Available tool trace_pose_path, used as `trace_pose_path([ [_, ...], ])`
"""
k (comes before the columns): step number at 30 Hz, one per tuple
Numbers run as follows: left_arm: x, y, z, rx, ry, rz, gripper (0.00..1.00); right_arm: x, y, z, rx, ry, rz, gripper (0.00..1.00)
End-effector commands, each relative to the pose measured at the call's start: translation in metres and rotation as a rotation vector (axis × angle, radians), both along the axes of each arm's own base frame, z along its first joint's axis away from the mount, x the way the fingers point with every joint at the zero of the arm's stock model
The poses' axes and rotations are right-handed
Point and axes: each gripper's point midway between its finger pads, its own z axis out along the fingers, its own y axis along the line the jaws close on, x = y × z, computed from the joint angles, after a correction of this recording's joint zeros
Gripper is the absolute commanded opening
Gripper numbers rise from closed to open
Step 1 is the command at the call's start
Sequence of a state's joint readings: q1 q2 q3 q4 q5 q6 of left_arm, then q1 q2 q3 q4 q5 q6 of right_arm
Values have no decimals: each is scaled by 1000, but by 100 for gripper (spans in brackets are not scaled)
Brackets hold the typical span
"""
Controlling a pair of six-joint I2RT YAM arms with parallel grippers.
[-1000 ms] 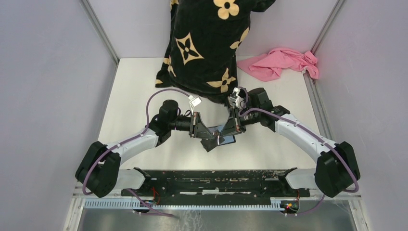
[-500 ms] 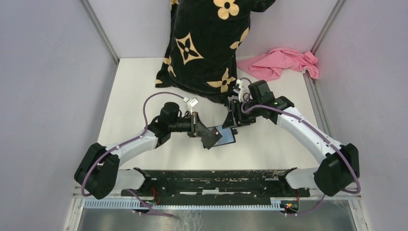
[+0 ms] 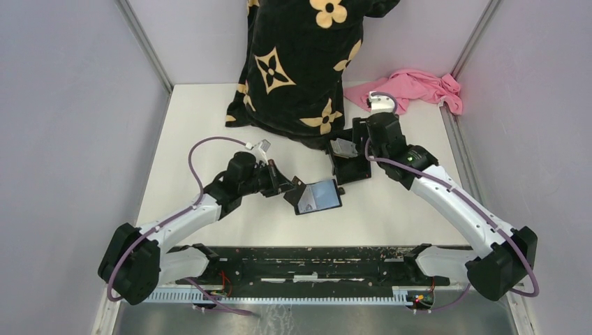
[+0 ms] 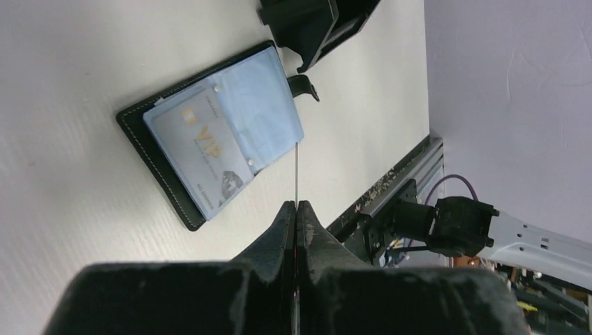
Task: Put the credit cards into the card holder
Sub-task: Pick up the credit card from the storage box, then insert the credit card into the card holder.
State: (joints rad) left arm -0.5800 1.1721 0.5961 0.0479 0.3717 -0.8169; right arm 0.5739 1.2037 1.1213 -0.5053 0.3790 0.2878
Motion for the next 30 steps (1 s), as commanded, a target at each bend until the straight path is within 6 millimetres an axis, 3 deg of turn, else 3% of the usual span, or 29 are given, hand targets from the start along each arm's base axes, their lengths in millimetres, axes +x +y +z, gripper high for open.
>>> trace_pose_path([
  [1, 4, 11, -1, -9, -7, 105, 3, 35, -22, 28, 35, -148, -273, 83],
  [3, 3, 14, -4, -22, 12, 136, 3, 37, 2, 18, 76, -93, -170, 99],
  [7, 6, 18, -6, -46, 23, 207, 3, 31, 31, -1, 157, -53, -25, 100],
  [8, 7, 18, -6, -55, 21, 227, 3, 28, 31, -5, 167, -49, -21, 97],
  [11, 10, 15, -6, -75, 19, 294, 3, 17, 37, -18, 173, -24, 42, 63],
  [12, 10, 12, -4, -80, 19, 305, 3, 13, 34, -21, 159, -9, 37, 57],
  [17, 12, -5, 5, -68, -6, 371, 3, -4, 12, -37, 92, 6, -32, 51],
  [19, 11, -12, 3, -62, 7, 393, 3, -13, 9, -46, 92, 38, -43, 57],
  [22, 9, -23, 0, -62, 11, 415, 3, -27, 4, -68, 52, 106, -59, 83],
  [23, 8, -26, -2, -54, 13, 420, 3, -31, 2, -76, 32, 134, -60, 88],
  [27, 8, -35, -16, -40, 40, 453, 3, -45, -5, -97, -2, 202, -80, 91],
  [30, 11, -40, -22, -55, 50, 491, 3, -53, -5, -107, -17, 218, -75, 100],
])
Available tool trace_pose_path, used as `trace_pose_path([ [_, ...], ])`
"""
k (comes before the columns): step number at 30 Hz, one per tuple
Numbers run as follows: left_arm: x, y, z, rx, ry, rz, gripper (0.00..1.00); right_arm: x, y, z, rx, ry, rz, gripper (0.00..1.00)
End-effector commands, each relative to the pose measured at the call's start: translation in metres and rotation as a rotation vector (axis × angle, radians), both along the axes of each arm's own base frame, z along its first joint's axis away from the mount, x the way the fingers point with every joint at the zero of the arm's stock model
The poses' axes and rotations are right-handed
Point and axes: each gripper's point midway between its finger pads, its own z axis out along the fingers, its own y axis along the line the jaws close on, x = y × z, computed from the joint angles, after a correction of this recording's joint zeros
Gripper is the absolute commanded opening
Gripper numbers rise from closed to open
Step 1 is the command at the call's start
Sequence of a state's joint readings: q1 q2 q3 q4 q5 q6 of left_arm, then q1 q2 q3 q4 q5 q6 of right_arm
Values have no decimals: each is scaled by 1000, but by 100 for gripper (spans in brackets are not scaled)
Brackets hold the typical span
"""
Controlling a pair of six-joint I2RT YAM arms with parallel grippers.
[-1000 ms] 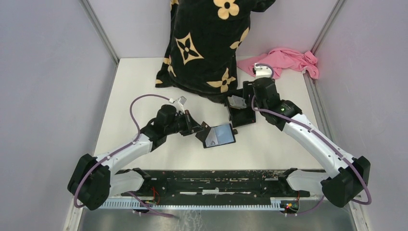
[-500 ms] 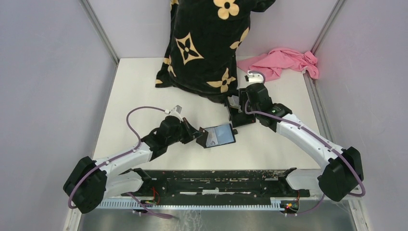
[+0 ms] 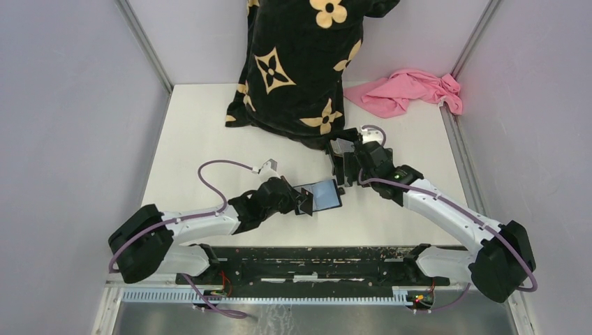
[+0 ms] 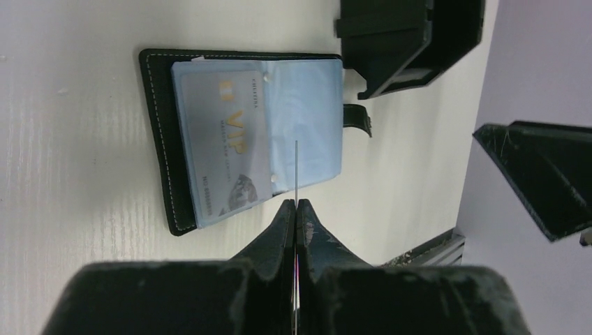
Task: Put the credit cards into the card holder
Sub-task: Insert the credit card into the card holder.
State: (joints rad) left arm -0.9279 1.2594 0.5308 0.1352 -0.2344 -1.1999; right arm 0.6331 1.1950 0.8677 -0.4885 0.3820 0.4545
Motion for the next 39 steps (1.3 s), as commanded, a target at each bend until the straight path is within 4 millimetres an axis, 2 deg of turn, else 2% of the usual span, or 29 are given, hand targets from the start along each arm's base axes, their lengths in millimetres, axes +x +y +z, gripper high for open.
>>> trace_pose_path([
  [1, 23, -15, 18, -95, -40, 136, 3, -10, -6, -14, -35, 25, -29, 100],
  [7, 32, -23, 11, -68, -49, 183, 3, -13, -7, -40, -103, 70, -26, 100],
  [15, 42, -27, 2, -47, -77, 207, 3, -6, 0, -65, -144, 121, -44, 100],
  [24, 46, -22, -16, -6, -137, 210, 3, 3, 8, -79, -156, 149, -55, 100],
  [39, 42, -8, -36, 53, -197, 243, 3, 2, 11, -96, -168, 193, -59, 100],
])
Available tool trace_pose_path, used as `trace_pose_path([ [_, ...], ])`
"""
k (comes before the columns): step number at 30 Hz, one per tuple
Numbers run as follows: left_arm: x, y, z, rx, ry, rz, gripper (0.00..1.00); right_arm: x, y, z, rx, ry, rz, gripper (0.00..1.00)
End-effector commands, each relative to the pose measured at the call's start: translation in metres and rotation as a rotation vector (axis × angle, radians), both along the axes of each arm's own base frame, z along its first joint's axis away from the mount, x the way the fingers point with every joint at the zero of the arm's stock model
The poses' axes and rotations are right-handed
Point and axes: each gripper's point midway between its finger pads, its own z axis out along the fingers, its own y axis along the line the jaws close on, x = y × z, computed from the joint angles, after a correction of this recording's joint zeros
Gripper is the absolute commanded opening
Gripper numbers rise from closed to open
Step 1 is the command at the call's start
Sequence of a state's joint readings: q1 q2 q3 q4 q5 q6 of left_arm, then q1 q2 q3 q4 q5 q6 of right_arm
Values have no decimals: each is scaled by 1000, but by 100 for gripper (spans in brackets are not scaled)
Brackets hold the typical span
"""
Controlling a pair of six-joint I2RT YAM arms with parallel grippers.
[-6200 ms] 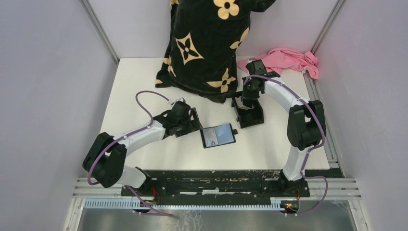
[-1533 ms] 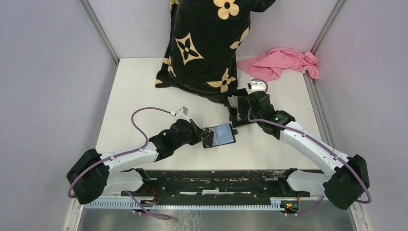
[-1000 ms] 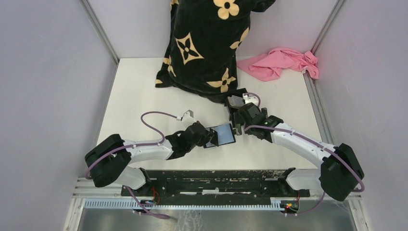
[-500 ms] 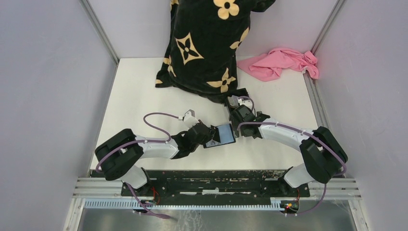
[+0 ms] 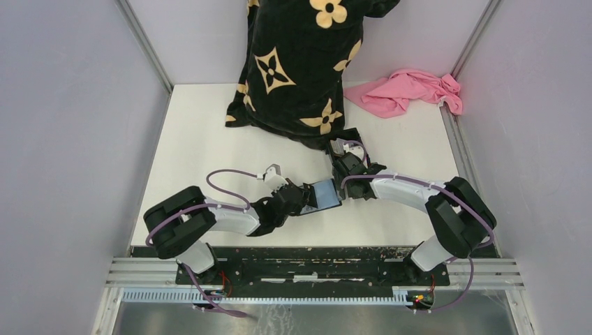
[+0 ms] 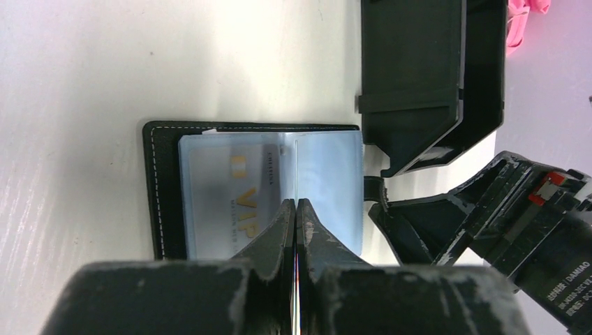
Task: Put the credit cards into the card holder
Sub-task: Insert the credit card into the card holder.
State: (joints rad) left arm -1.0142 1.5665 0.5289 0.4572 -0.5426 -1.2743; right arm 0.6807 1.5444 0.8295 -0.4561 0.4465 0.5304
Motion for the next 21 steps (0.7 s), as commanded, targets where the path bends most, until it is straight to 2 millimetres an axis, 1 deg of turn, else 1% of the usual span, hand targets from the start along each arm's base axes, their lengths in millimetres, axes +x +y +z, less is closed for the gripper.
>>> trace_pose_path([
  [1, 7, 7, 2, 32, -79, 40, 3, 16, 15, 11, 40, -53, -13, 100],
  [8, 3, 6, -9, 41, -82, 60, 3, 15, 16, 5, 38, -33, -12, 100],
  [13, 4, 6, -13, 30, -91, 94, 3, 11, 15, 1, 35, -13, -11, 100],
  [21, 7, 14, -18, 12, -106, 164, 3, 4, 14, -7, 39, 18, -24, 100],
])
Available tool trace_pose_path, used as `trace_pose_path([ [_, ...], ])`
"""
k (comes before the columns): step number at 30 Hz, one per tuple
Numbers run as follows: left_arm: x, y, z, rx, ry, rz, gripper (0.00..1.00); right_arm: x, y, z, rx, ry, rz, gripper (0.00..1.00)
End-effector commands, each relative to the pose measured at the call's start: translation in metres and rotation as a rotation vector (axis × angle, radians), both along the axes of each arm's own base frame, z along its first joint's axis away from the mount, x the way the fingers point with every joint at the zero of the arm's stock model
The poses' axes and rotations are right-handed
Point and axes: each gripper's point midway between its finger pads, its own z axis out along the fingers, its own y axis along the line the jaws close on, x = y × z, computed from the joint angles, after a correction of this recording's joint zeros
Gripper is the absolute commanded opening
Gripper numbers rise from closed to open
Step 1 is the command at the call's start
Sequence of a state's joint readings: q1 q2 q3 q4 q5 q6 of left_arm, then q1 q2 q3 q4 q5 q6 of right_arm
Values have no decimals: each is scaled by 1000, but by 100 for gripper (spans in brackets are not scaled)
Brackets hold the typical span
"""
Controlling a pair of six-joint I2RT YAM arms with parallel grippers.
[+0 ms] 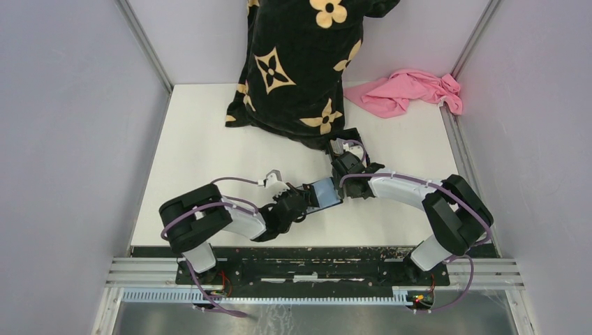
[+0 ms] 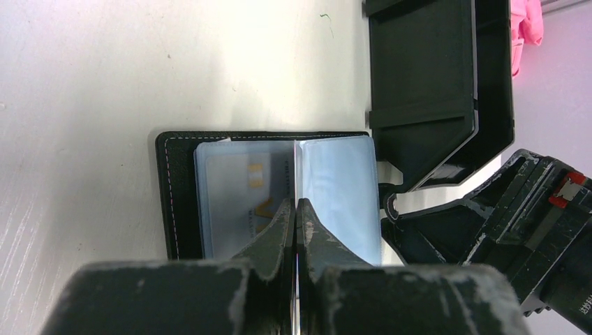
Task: Put the credit cards into the card holder
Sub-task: Insert the credit card into the card holder.
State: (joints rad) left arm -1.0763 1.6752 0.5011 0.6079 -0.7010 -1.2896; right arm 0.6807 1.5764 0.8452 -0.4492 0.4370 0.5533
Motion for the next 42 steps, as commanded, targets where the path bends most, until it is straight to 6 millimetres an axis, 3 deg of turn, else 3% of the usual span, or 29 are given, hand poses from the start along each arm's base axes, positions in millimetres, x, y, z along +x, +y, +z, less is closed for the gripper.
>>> trace_pose_path([
  [1, 6, 14, -5, -15, -33, 92, 3, 1, 8, -4, 22, 12, -10, 100],
  [25, 6, -6, -10, -212, -87, 105, 3, -13, 4, -25, -6, 99, -28, 99],
  [42, -10, 3, -20, -270, -73, 148, 3, -20, 4, -34, -11, 153, -44, 100],
])
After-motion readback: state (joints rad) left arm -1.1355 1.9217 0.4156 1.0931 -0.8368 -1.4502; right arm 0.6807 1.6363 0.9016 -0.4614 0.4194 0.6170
